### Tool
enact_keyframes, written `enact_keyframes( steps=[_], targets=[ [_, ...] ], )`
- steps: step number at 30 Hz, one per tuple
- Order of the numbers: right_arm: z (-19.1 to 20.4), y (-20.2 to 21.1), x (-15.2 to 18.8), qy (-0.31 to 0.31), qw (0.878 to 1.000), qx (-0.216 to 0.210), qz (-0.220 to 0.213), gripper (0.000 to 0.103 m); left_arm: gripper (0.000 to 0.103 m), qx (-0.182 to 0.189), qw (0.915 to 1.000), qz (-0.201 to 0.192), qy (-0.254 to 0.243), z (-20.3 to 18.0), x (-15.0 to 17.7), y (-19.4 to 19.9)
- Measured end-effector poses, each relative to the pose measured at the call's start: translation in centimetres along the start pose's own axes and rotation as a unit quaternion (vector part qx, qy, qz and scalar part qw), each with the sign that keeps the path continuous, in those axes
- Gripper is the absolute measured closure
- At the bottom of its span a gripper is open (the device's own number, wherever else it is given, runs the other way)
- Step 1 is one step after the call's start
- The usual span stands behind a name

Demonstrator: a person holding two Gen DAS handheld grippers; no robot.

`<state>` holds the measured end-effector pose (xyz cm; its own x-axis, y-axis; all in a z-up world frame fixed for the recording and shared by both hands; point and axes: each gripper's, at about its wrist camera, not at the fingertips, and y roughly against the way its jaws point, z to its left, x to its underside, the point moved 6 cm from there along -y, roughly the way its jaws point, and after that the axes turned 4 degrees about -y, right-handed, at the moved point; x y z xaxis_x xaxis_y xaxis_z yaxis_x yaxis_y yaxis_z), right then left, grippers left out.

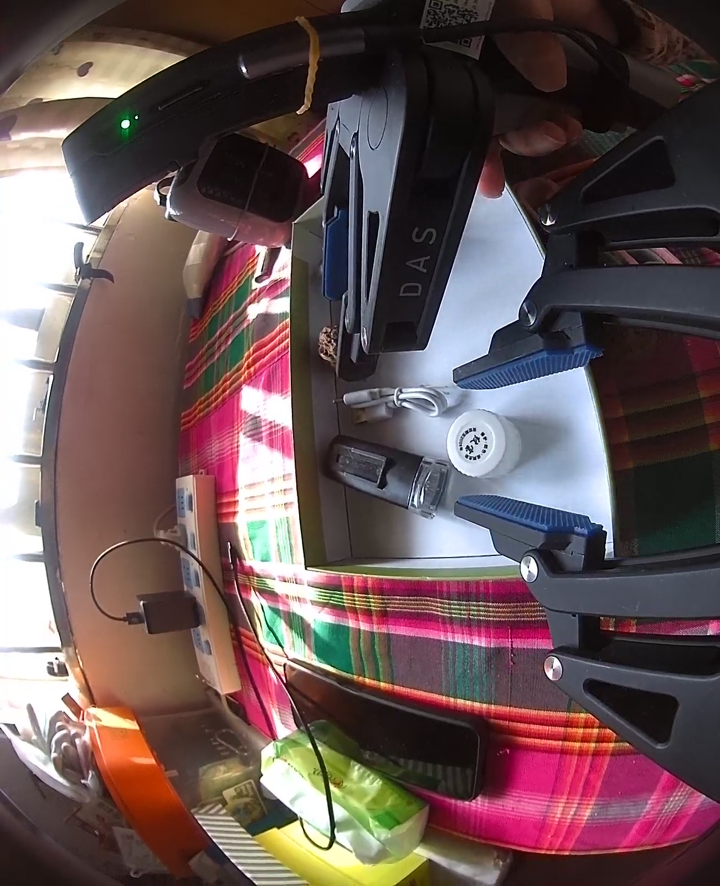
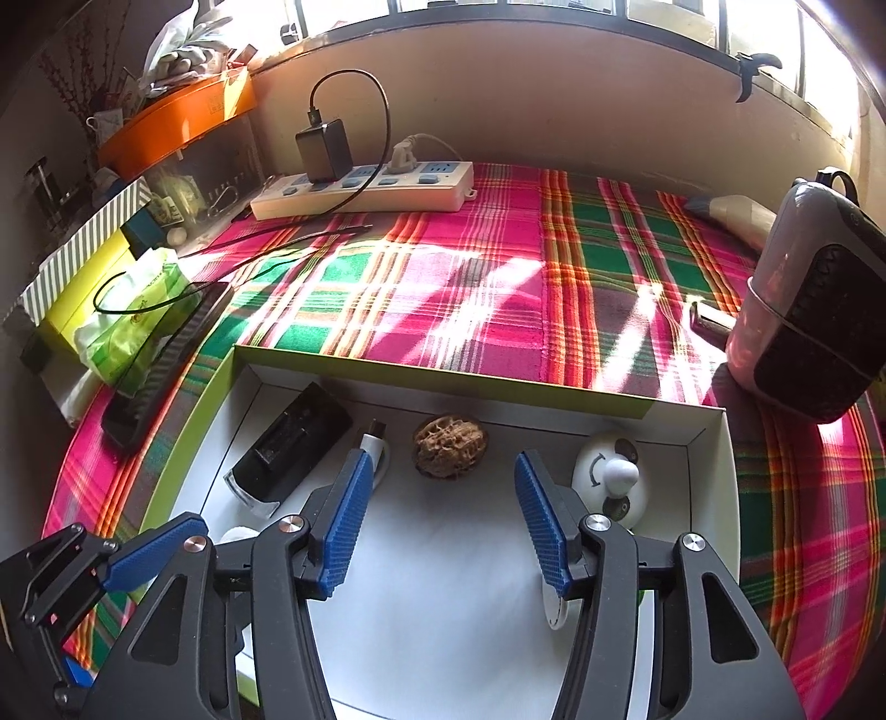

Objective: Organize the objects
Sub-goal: 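Open both grippers to drop cap and walnut into the box, then withdraw both grippers from the box toward the pink items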

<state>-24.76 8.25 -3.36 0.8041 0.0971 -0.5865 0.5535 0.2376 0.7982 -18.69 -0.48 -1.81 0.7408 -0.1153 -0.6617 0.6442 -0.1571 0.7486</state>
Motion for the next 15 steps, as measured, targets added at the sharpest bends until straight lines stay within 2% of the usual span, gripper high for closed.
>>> enact_keyframes(
  steps=[15],
  targets=[
    [0.1,3.9,1.8,-0.01,1.0,-0.006,-0.029,0.048,0.065,-0.005,0.9998,-0.02,-0.003,-0.7,1.1,3.3]
  ],
)
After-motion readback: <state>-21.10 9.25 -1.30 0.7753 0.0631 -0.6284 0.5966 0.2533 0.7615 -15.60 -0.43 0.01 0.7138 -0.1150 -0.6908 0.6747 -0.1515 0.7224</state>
